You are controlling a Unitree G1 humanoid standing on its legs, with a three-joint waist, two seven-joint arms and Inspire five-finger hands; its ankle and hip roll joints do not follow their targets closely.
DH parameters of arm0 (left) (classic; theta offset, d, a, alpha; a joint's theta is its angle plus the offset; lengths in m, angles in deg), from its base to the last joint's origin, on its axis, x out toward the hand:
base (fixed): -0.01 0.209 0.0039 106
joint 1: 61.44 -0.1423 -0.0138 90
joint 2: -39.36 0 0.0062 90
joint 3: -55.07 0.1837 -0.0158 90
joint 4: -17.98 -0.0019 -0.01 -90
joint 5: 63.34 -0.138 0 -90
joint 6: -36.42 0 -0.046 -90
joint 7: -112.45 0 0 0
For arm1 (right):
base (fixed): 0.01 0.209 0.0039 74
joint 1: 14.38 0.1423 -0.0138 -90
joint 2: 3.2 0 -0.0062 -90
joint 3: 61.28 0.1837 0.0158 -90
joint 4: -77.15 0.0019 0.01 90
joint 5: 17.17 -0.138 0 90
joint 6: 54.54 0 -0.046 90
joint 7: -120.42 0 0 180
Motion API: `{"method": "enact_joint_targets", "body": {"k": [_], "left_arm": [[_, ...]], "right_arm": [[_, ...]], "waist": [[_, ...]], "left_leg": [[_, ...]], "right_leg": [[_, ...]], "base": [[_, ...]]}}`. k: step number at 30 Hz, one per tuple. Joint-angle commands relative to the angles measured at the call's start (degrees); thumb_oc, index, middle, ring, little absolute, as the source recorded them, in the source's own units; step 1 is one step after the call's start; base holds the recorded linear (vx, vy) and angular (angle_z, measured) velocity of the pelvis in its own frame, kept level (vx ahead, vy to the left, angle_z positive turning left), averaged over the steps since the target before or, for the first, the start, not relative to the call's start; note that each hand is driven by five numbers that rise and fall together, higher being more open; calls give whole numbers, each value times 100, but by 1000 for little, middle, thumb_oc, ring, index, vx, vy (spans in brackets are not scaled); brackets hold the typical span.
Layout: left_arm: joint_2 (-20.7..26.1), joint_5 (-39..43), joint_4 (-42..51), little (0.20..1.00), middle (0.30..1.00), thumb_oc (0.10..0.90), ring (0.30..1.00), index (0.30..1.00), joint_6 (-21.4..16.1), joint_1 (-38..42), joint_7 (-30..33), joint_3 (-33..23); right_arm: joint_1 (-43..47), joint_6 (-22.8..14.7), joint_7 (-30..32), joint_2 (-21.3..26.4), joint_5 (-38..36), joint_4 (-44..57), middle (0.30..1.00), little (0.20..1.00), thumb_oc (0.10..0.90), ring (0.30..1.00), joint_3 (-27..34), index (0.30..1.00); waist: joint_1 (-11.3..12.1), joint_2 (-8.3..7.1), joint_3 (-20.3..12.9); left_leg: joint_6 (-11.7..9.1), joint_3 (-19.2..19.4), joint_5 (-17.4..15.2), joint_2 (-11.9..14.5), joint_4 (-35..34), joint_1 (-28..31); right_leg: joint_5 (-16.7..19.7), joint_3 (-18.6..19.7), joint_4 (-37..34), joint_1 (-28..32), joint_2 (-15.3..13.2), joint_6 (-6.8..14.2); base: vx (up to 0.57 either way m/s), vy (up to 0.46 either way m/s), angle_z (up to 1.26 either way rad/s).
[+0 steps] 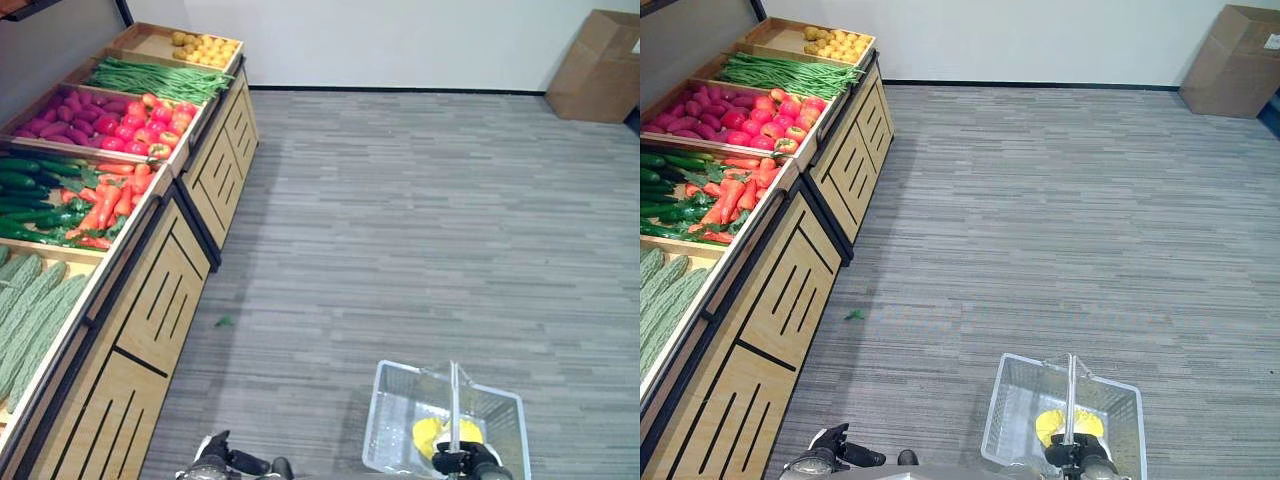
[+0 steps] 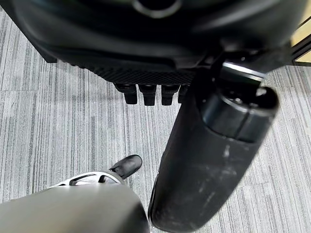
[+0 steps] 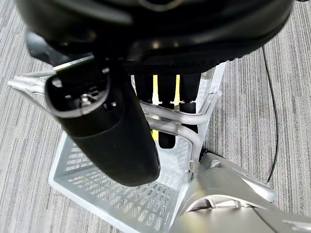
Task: Get the vegetables into the basket
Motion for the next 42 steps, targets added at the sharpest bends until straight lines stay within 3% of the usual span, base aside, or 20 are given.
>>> {"method": "enact_joint_targets", "body": {"k": [1,8,13,20,23,24,26,29,30,33,34,35,37,39,40,42], "left_arm": [[298,-400,35,1000,1000,900,1000,1000,-237,430,28,76],[422,-441,75,1000,1000,900,1000,1000,-282,454,25,94],[490,-446,210,1000,1000,900,1000,1000,-257,509,110,134],[541,-521,229,1000,1000,900,1000,1000,-228,578,257,167],[518,-553,222,1000,1000,900,1000,1000,-229,587,252,185],[493,-563,242,1000,1000,900,1000,1000,-243,597,244,211],[456,-581,245,1000,1000,900,1000,1000,-256,653,229,331],[373,-609,187,1000,1000,900,1000,1000,-242,705,241,420],[317,-575,136,1000,1000,900,1000,1000,-241,700,254,434],[244,-424,138,1000,1000,900,1000,1000,-229,744,257,443],[218,-354,142,1000,1000,900,1000,1000,-230,743,275,412],[198,-243,195,1000,1000,900,1000,1000,-241,722,291,402],[196,-196,265,1000,1000,900,1000,1000,-239,710,318,403],[188,-95,260,1000,1000,900,1000,1000,-229,747,339,372],[202,-118,280,1000,1000,900,1000,1000,-230,759,316,378],[205,-132,271,1000,1000,900,1000,1000,-233,754,319,373]], "right_arm": [[314,-176,-17,-135,235,-27,300,300,400,300,-68,300],[451,-152,-56,-140,281,-16,300,300,400,300,-80,300],[501,-179,-23,-195,167,131,300,300,400,300,-112,300],[476,-254,-11,-257,113,418,300,300,400,300,-292,300],[378,-273,-9,-280,134,499,300,300,400,300,-327,300],[293,-296,-16,-276,127,515,300,300,400,300,-335,300],[195,-326,-20,-229,77,512,300,300,400,300,-352,300],[186,-337,-20,-203,47,425,300,300,400,300,-364,300],[187,-331,-46,-157,66,387,300,300,400,300,-384,300],[241,-363,-31,15,52,461,300,300,400,300,-462,300],[261,-371,-33,47,31,466,300,300,400,300,-464,300],[258,-375,-48,83,27,466,300,300,400,300,-485,300],[236,-373,-62,137,5,452,300,300,400,300,-460,300],[233,-357,-59,164,-30,443,300,300,400,300,-421,300],[250,-334,-64,184,-46,397,300,300,400,300,-384,300],[249,-333,-53,194,-29,386,300,300,400,300,-383,300]], "waist": [[115,-335,172],[243,-559,341],[259,-630,525],[-1,-691,796],[-178,-692,818],[-303,-697,812],[-464,-647,772],[-498,-536,718],[-520,-405,702],[-562,-267,797],[-565,-235,825],[-484,-262,930],[-402,-347,1042],[-344,-409,1109],[-252,-501,1099],[-204,-489,1087]], "left_leg": [[-249,-129,-264,130,13,-20],[-42,-101,-527,-142,187,-39],[87,-45,-632,-181,180,26],[-82,-121,-709,-38,-4,406],[-109,-226,-841,-57,-4,581],[-108,-331,-906,-84,-4,647],[-127,-506,-988,-88,-4,730],[-184,-626,-969,22,-4,757],[-252,-731,-914,182,1,791],[-475,-889,-785,541,627,472],[-552,-961,-623,626,844,365],[-620,-1112,-182,779,1542,36],[-598,-1346,209,779,2332,-344],[-479,-1470,104,609,2353,-678],[-330,-1285,-303,396,1772,-1128],[-343,-1225,-231,360,1444,-1215]], "right_leg": [[549,48,36,-72,-845,658],[1019,195,336,-200,-1103,658],[955,308,980,-523,-1099,658],[961,597,304,-1377,-490,658],[907,730,109,-1612,-108,648],[850,971,131,-1715,101,589],[646,1519,257,-1671,352,456],[534,1577,283,-1587,494,355],[368,1470,439,-1619,593,257],[47,1293,558,-1536,740,-6],[4,1239,530,-1473,800,-73],[-154,1181,470,-1246,931,-253],[-358,1164,437,-1003,1049,-447],[-443,1215,403,-853,1013,-450],[-469,1337,268,-678,902,-333],[-471,1364,227,-627,901,-303]], "base": [[24,84,10],[54,143,1],[55,111,-3],[150,-11,5],[259,-21,20],[293,-59,51],[222,-59,90],[155,-147,79],[218,-270,17],[233,-370,58],[270,-407,46],[213,-333,17],[202,-285,-17],[200,-72,-24],[263,75,-29],[224,116,-21]]}}
